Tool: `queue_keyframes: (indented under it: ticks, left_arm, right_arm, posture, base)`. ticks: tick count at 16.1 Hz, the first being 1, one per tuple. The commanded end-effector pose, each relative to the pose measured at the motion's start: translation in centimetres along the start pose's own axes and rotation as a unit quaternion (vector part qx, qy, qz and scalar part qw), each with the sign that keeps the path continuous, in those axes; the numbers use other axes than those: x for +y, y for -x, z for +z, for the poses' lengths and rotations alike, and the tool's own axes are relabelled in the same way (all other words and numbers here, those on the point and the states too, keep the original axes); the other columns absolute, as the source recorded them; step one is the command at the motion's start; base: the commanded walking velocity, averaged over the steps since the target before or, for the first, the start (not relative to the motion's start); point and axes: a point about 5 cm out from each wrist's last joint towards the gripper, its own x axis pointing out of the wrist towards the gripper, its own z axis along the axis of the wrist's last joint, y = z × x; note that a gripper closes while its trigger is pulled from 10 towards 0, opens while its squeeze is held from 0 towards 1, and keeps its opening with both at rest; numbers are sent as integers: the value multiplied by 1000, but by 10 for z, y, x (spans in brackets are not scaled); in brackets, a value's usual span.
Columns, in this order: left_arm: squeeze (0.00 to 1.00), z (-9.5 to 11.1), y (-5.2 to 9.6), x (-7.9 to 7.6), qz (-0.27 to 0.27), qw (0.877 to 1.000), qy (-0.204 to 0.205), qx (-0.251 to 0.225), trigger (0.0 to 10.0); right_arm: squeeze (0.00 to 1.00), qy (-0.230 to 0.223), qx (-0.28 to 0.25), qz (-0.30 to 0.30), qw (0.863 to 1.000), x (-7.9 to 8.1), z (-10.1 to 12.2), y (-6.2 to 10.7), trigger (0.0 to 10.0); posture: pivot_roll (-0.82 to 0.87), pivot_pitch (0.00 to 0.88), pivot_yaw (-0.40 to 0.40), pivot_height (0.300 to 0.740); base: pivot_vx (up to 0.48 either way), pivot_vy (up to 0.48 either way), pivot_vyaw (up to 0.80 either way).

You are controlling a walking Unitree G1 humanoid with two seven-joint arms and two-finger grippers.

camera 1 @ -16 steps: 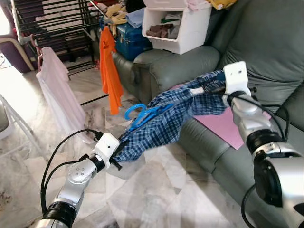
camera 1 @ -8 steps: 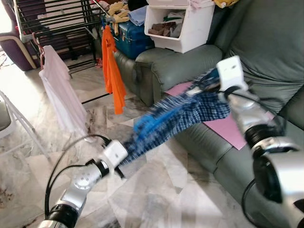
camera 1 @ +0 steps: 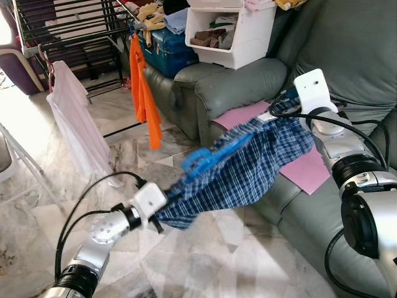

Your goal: Hang hanger

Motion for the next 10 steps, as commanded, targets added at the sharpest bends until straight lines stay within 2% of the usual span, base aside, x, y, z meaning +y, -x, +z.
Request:
queue_keyframes:
  ticks: [1,3,4,5,6,7,8,10]
  left_arm:
    - [0,-2,8,12,43,999,13,-3,10000]
    - [0,-4,10,19,68,997,26,3,10000]
    - [0,-9,10,21,77,996,15,30,10000]
    - [0,-18,10,25,105,991,0,79,10000]
    - [0,-23,11,29,132,986,-5,106,10000]
    - [0,-24,10,31,158,982,20,102,10000]
    - [0,-25,5,34,213,969,69,105,10000]
    - [0,-27,-2,37,264,950,121,115,10000]
  right_arm:
    - [0,-4,19,-2,1000,-4,-11,2,10000]
    - [0,-14,31,12,999,3,-22,4,10000]
    - [0,-22,24,9,999,3,-22,4,10000]
    - [0,-43,7,11,999,5,-16,3,10000]
    - [0,-62,-6,17,998,8,-11,3,10000]
    - [0,-86,-16,24,996,14,-7,2,10000]
    - [0,-124,-28,79,989,43,-4,3,10000]
    - [0,-138,-35,161,977,82,-4,9,10000]
  posture:
    - [-104,0,38,740]
    - [-106,0,39,740]
    - [-106,0,39,740]
    - [-108,0,40,740]
    - [-110,0,39,740]
    - [-110,0,39,740]
    - [-116,0,37,740]
    - [-117,0,31,740]
  base:
    - [0,0,0]
    - [0,0,0]
    - [0,0,0]
    - [0,0,0]
    - [0,0,0]
    - [0,0,0]
    - [0,0,0]
    - [0,0,0]
